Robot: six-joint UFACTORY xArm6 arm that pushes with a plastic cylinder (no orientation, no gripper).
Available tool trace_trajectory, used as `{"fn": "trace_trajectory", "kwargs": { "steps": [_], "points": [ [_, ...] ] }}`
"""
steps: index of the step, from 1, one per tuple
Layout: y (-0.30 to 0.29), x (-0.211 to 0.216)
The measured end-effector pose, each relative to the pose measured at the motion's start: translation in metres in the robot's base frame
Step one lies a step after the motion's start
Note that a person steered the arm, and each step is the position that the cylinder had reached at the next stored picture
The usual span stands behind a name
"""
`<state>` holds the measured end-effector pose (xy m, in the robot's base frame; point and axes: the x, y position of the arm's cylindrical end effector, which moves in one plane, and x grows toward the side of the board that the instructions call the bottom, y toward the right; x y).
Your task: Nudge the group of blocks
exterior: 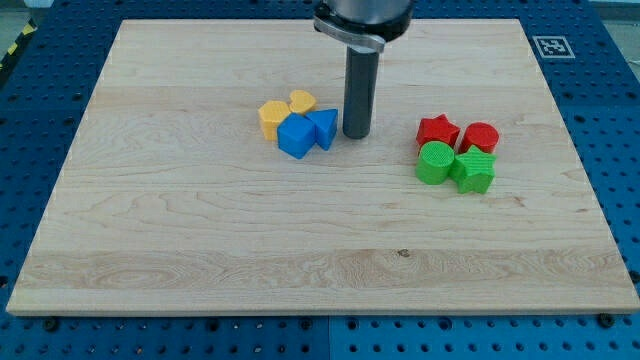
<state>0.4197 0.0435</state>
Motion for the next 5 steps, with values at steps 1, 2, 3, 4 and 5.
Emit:
{"fn": "trace_trajectory", "kwargs": {
  "steps": [1,2,3,4,5],
  "points": [
    [0.009,0.024],
    [0.009,0.039],
    [0.009,0.061],
    [0.026,0.088],
    [0.028,0.09]
  ]
}}
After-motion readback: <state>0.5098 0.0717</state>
